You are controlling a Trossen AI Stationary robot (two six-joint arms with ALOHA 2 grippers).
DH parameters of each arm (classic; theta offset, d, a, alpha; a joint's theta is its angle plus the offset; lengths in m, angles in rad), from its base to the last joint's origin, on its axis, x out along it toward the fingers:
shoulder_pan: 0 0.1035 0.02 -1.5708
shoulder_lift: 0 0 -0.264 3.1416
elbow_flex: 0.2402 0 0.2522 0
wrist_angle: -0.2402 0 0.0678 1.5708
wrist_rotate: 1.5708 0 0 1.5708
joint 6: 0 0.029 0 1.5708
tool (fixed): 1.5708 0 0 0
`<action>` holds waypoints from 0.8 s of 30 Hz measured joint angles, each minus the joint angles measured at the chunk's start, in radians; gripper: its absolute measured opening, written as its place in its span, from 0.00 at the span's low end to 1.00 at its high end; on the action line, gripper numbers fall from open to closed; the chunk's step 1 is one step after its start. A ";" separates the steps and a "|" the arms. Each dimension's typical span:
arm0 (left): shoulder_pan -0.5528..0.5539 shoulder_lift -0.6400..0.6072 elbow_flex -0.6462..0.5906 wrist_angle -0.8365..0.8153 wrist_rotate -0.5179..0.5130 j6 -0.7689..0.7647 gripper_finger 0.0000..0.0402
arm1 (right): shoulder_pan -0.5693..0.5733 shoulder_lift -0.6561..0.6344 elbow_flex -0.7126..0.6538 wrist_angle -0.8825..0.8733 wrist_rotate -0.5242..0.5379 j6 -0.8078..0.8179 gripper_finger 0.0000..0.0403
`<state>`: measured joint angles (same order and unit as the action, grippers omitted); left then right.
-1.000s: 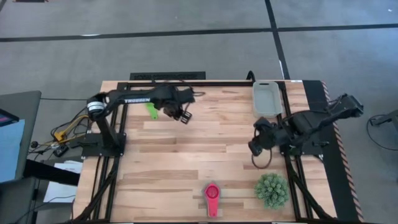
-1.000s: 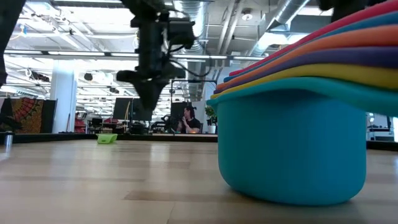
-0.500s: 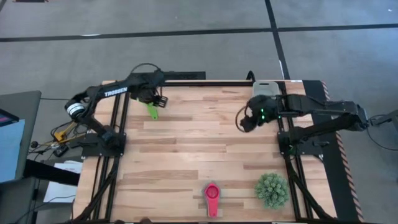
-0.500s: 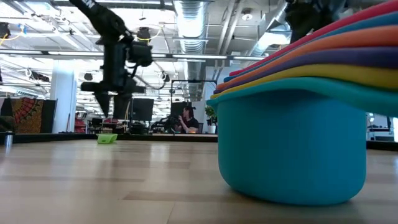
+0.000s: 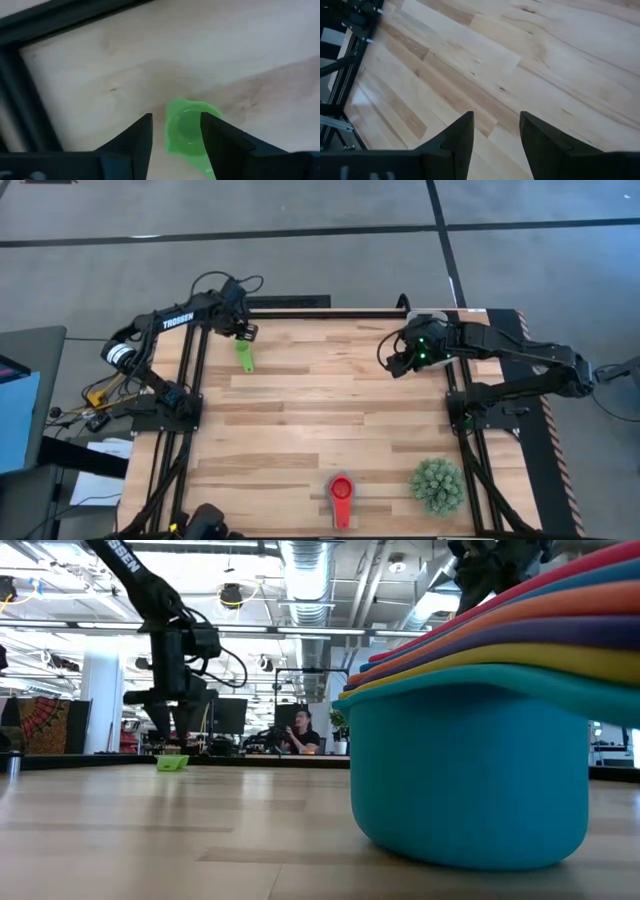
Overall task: Nest measuring cups in basket
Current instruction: Stack the green measuring cup on top of the red of measuring cup
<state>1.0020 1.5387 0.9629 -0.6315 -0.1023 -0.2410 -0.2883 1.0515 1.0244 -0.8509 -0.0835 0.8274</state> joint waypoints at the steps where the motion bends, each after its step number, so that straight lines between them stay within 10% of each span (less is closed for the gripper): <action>1: 0.001 0.000 -0.005 0.002 0.006 0.007 0.37 | -0.003 0.000 0.000 0.000 0.000 0.001 0.45; 24: 0.003 0.001 -0.170 0.162 0.009 0.054 0.20 | -0.055 0.000 0.000 0.003 -0.011 0.019 0.39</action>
<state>1.0054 1.5394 0.7924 -0.4694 -0.0931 -0.1871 -0.3435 1.0515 1.0245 -0.8482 -0.0944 0.8462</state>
